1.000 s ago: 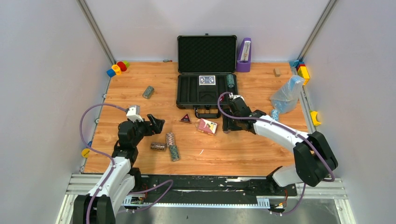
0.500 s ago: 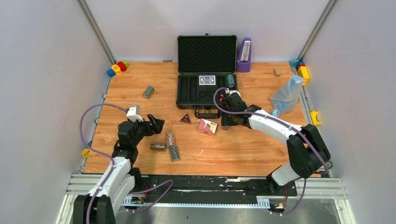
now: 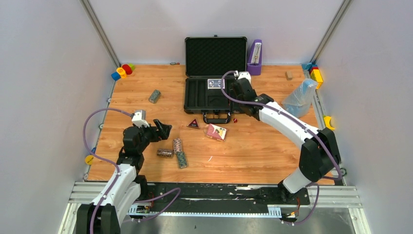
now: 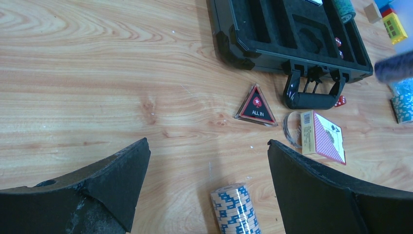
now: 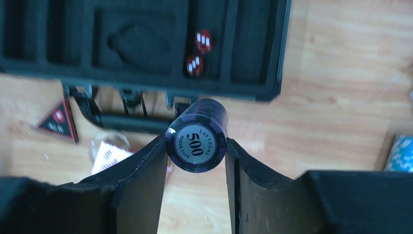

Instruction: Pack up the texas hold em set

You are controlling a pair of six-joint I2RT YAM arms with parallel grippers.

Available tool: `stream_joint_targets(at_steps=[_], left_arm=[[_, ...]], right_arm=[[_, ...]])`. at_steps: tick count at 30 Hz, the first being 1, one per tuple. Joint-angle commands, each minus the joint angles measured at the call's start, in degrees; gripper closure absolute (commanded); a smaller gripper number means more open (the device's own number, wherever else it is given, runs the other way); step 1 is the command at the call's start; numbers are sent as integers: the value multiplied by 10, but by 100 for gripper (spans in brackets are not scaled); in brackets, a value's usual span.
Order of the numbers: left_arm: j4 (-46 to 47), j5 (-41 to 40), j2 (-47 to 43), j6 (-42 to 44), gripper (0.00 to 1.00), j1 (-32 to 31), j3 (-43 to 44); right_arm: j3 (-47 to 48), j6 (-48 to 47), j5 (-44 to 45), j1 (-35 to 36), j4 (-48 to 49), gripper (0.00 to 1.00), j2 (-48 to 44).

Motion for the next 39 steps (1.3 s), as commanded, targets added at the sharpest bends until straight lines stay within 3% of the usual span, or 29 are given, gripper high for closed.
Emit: stream_joint_targets(at_steps=[1,10,17,31,39], left_arm=[[12,1,-9,-1,1,2,23],[10,-2,-11,0,1,2,23],[22,5,-3,-2,1,2,23],[39,13,13,-4,1,2,22],[46,15,21,-4,1,3,23]], right_arm=[[107,-28,47,-19,37,100,44],[257,-58,54,-46,26,100,186],[313,-63,60,-62,22,98,255],[394,-27,-116,-124,19,90,331],[416,-19,-154,-126,12,89,352]])
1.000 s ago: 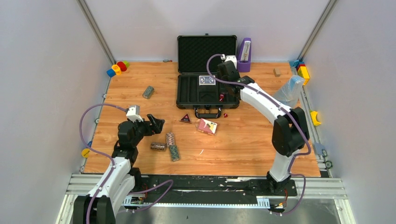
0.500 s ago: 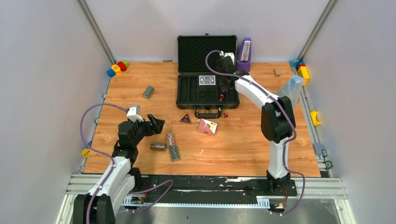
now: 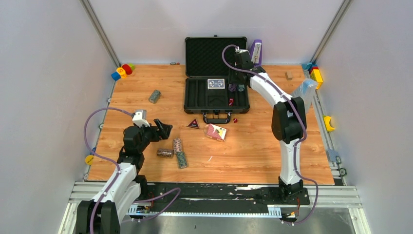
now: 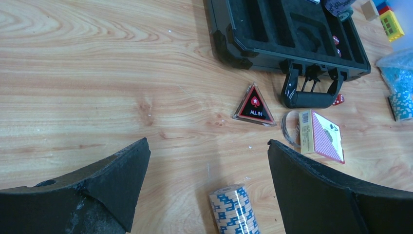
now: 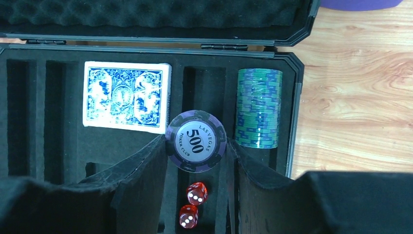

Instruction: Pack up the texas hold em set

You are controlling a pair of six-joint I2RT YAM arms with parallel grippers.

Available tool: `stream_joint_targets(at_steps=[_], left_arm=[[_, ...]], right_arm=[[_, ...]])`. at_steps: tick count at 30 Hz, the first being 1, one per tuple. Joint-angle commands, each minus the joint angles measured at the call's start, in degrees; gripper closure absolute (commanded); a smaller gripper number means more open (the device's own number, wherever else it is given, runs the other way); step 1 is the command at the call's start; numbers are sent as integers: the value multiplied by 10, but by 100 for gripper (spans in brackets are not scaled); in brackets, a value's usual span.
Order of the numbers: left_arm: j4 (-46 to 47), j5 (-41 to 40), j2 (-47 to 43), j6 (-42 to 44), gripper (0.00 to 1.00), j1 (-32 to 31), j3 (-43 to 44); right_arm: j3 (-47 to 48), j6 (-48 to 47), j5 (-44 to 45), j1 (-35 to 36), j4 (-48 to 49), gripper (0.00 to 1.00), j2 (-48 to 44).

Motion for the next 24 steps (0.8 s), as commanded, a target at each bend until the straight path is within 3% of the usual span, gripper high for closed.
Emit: stream_joint_targets(at_steps=[1,11,24], left_arm=[[29,6,4,-4,1,2,24],[35,9,19,-6,1,3,28],[31,7,16,-5,1,2,27]], right_arm=[[25,15,-48,3,15,89,10],[-36,29,-75,5,-5,89,-52],[-58,34,13,23,-41,87,-84]])
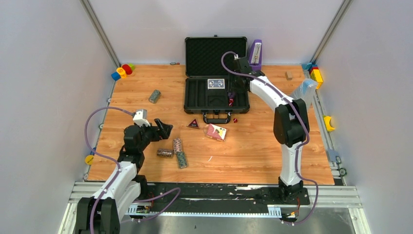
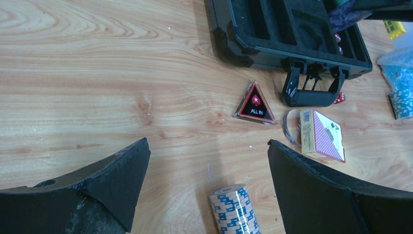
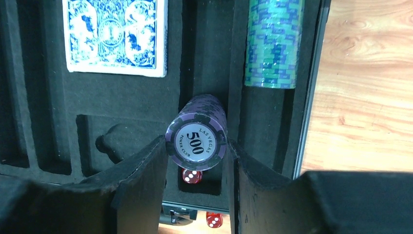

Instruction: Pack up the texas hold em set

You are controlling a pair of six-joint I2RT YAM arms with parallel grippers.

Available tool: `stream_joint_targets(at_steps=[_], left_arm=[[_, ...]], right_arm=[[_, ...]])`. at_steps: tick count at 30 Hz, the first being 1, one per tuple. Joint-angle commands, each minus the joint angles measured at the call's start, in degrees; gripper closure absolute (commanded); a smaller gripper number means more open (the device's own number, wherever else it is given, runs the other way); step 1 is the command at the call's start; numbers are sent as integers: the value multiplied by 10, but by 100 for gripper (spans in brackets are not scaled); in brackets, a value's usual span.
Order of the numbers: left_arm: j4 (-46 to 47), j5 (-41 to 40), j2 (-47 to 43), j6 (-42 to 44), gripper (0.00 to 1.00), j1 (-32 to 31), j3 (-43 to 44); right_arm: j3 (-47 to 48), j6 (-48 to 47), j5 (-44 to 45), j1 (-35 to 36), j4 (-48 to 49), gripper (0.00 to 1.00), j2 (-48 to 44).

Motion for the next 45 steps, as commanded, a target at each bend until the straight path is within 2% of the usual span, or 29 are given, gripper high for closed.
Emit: stream_joint_targets(at_steps=[1,4,6,7,9,13,18,24,31,36,40,45], left_arm=[[23,2,-4,-5,1,2,25],[22,2,-5,-5,1,2,25],[22,1,-5,-5,1,2,25],[22,1,-5,-5,1,2,25],[21,2,-5,-5,1,2,25],[21,2,-6,-4,1,3,25],[22,0,-5,-4,1,2,25],[24,1,-3,-3,0,2,25],[22,2,-5,-3,0,2,25],[21,2,-8,-4,0,2,25],[21,2,-9,-4,0,2,24],[21,2,-9,-4,0,2,24]], right_arm=[[1,8,33,11,3,86,-45],[14,3,32,11,3,79,-32],[30,-2,34,11,1,63,-17],[39,-5,34,12,1,50,-9],[57,-9,35,12,-1,39,6],[95,-12,50,10,-3,38,33],[128,-11,46,5,-4,45,58],[101,-10,34,5,-8,40,19],[-29,5,9,10,14,44,-106],[-157,27,-4,15,60,66,-180],[-223,39,-20,16,103,98,-203],[-224,49,-18,16,116,100,-172]])
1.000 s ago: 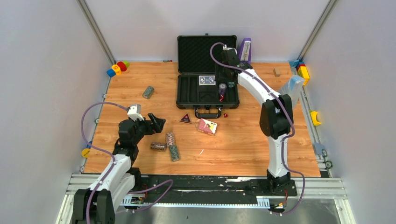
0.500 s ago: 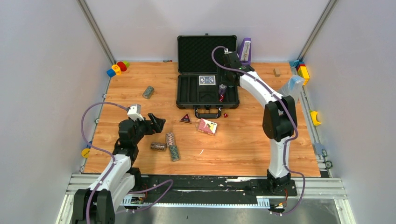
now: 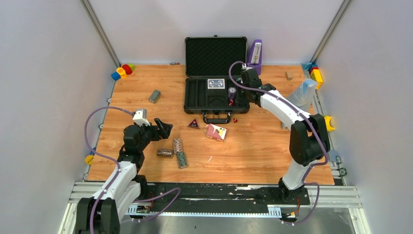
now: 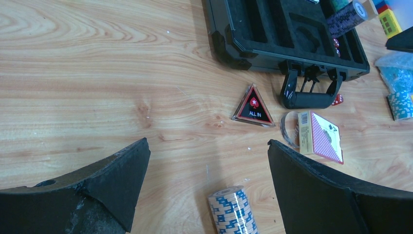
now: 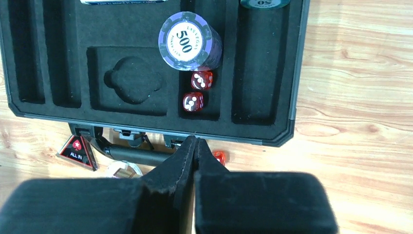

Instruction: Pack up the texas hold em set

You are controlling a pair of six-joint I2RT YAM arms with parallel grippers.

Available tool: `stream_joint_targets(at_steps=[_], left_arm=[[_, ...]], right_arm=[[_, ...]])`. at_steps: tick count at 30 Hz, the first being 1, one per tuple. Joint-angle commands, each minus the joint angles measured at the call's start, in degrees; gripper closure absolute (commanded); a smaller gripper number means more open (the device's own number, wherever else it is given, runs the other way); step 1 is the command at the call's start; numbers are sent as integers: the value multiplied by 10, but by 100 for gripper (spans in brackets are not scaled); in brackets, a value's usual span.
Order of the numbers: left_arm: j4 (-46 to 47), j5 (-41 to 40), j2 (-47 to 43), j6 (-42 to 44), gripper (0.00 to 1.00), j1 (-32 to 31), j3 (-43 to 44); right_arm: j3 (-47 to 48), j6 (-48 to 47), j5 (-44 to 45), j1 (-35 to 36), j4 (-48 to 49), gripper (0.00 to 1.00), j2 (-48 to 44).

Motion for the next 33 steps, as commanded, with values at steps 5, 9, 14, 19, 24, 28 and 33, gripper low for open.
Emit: stream_joint_targets(at_steps=[5,9,14,19,24,28,33], left_arm=[[17,2,-12,-4,0,2,19],[17,0,-13,-4,0,3,18],[20,1,-8,-4,0,2,19],[21,1,-7,-4,0,2,19],[22,-1,-6,-3,0,2,20],[23,-1,-4,-3,0,2,20],[21,-1,-5,-3,0,2,21]], right_arm=[[45,20,1,3,53,100,68],[102,15,11,-1,53,100,109],[184,11,11,-11,52,100,158],[244,-3,15,-16,48,100,209],[234,-17,-10,-17,43,96,190],[186,-19,-21,-16,43,86,139],[117,5,-48,-15,47,85,93]])
